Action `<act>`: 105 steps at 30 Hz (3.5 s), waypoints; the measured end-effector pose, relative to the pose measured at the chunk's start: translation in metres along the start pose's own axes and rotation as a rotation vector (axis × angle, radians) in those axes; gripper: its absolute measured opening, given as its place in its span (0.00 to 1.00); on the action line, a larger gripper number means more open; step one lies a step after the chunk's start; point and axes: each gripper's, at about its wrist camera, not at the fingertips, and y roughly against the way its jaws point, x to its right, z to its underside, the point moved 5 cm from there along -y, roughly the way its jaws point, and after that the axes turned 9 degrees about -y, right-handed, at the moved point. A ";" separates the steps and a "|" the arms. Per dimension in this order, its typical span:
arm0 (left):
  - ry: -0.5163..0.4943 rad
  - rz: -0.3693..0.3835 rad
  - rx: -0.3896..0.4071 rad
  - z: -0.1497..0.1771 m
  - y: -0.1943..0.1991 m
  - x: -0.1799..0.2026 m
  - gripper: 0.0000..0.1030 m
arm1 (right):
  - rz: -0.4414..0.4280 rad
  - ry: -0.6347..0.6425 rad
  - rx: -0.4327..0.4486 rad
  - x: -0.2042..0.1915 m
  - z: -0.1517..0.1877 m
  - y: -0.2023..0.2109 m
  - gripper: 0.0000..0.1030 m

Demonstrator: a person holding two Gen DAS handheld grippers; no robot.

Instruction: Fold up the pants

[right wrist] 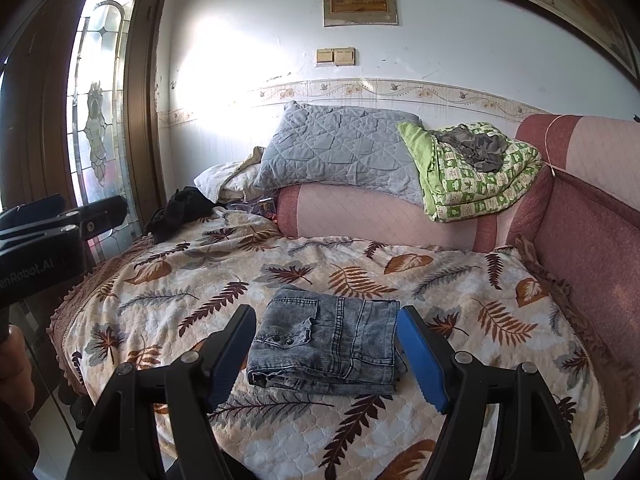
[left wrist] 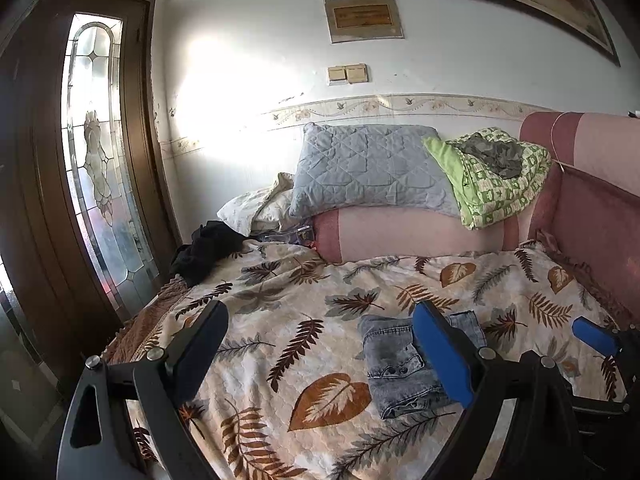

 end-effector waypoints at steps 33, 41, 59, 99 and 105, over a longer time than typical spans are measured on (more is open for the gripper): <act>0.011 0.007 0.024 -0.002 0.011 0.005 0.91 | -0.007 0.004 0.016 -0.005 -0.002 0.009 0.74; 0.012 0.014 0.031 -0.002 0.012 0.006 0.91 | -0.009 -0.004 0.038 -0.006 -0.007 0.014 0.74; 0.021 0.017 0.036 0.000 0.012 0.004 0.91 | -0.013 -0.012 0.055 -0.008 -0.009 0.015 0.74; 0.056 0.052 0.038 0.009 0.001 -0.006 0.91 | -0.018 0.061 0.020 -0.035 0.000 -0.008 0.74; 0.063 0.063 0.040 0.008 -0.004 -0.007 0.91 | -0.014 0.059 0.020 -0.036 -0.002 -0.011 0.74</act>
